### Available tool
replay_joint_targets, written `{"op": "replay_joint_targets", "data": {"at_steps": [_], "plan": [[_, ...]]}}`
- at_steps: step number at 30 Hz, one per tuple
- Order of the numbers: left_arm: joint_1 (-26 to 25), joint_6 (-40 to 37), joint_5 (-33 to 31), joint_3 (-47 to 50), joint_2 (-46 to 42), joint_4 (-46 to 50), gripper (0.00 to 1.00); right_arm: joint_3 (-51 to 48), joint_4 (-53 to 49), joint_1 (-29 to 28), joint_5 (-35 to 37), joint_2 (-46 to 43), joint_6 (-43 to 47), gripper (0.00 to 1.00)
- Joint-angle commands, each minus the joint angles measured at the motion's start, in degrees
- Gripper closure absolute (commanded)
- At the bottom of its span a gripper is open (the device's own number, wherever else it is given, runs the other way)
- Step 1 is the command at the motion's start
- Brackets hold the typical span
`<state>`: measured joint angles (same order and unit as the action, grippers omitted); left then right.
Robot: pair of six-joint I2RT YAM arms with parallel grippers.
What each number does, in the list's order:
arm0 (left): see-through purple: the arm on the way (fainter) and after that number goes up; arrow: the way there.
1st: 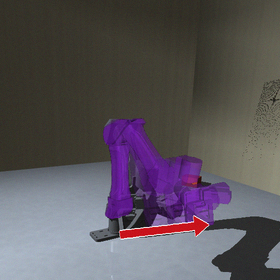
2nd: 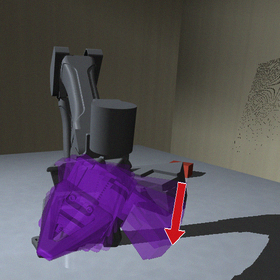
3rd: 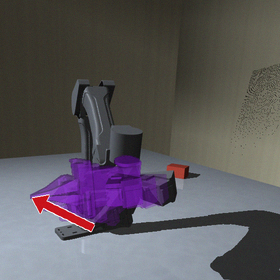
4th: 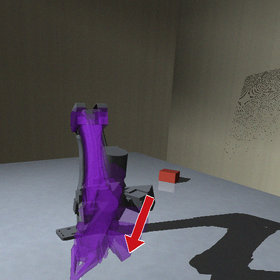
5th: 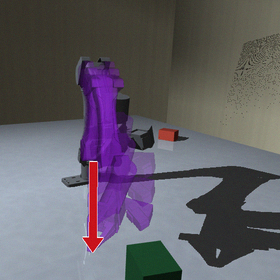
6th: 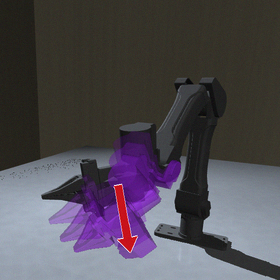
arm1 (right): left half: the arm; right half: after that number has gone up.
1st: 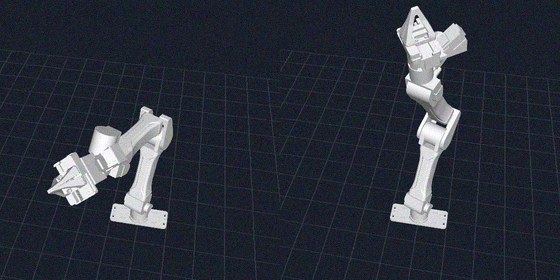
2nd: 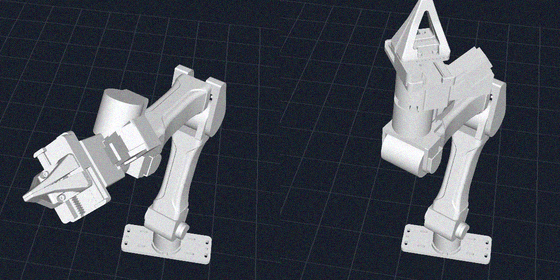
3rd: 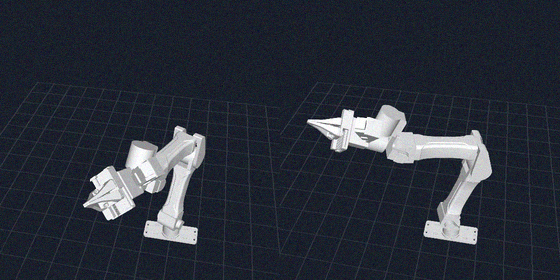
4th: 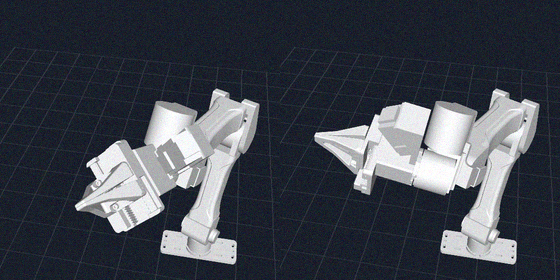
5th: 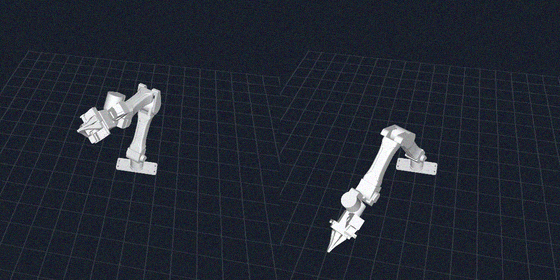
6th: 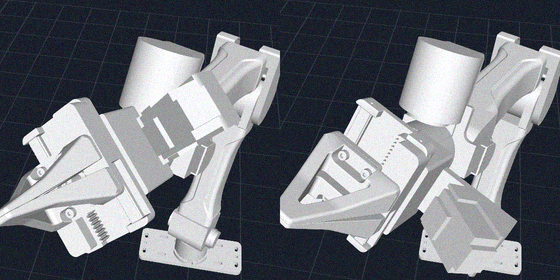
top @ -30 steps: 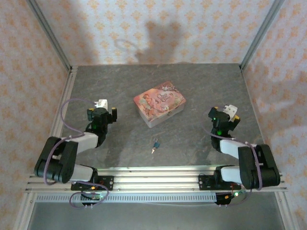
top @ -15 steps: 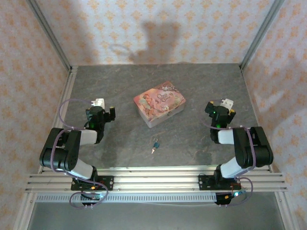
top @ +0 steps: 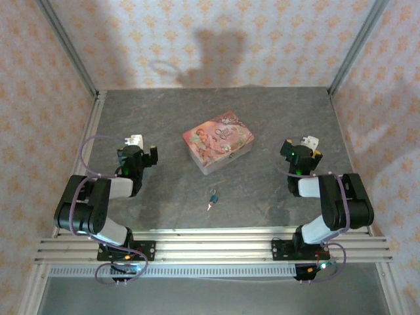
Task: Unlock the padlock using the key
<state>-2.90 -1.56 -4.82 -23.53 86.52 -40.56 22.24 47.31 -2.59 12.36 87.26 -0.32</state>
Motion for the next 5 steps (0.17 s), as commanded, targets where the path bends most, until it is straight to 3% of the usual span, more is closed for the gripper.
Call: {"op": "replay_joint_targets", "data": {"at_steps": [1,5], "plan": [[0.2,0.4,0.2,-1.2,-0.6,-1.6,0.00,0.8,-0.7,-0.3,-0.3,0.1,0.7,0.01],[0.2,0.4,0.2,-1.2,-0.6,-1.6,0.00,0.4,-0.4,-0.3,-0.4,-0.2,0.7,0.01]]}}
